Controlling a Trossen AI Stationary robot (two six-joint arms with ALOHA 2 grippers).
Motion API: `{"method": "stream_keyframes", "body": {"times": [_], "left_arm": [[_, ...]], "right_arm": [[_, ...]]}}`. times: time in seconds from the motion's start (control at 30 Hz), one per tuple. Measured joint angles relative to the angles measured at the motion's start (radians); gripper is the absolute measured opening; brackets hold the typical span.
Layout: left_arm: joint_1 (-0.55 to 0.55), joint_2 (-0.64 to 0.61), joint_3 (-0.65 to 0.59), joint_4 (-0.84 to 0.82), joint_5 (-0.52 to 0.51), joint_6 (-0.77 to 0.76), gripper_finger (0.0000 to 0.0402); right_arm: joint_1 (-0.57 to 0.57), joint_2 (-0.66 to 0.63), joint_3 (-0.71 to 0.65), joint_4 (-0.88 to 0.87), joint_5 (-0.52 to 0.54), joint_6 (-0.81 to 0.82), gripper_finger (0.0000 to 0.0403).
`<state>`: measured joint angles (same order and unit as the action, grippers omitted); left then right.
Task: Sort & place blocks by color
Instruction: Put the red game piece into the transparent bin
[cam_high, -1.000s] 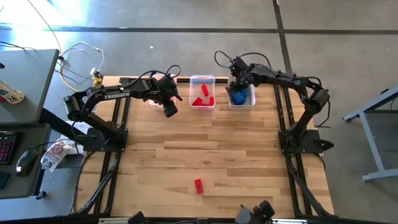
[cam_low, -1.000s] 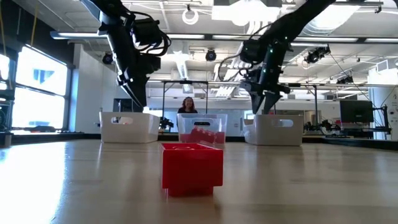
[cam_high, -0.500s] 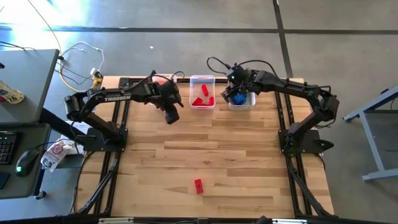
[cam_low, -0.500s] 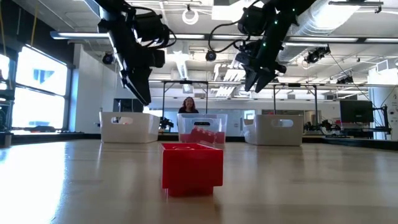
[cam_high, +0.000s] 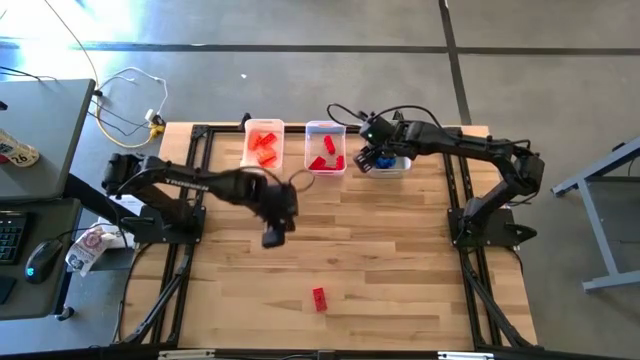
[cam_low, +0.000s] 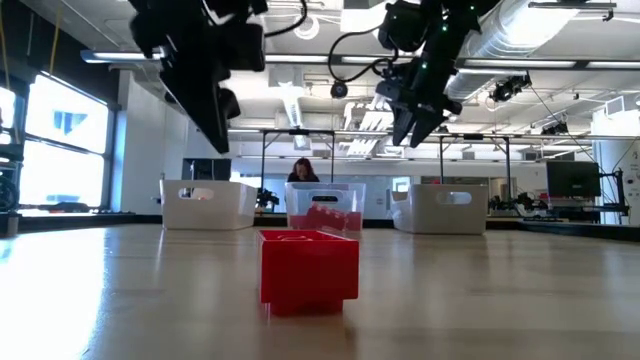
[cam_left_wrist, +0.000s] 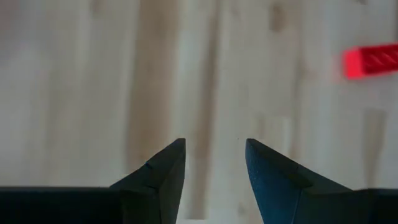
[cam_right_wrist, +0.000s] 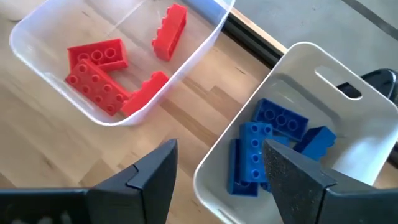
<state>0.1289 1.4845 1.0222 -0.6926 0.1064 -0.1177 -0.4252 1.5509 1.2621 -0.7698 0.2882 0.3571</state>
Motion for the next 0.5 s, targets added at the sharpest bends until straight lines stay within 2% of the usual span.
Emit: {"method": "stream_keyframes", "body": {"times": [0.3, 0.5], "left_arm": [[-0.189, 0.0, 0.0, 0.0, -0.005, -0.077, 0.0157], [-0.278, 0.0, 0.0, -0.021, -0.05, -0.203, 0.0191]], "right_arm": [[0.034, 0.0, 0.0, -0.004, -0.002, 0.008, 0.022], [0.054, 0.0, 0.0, -0.004, -0.002, 0.035, 0.022]]}}
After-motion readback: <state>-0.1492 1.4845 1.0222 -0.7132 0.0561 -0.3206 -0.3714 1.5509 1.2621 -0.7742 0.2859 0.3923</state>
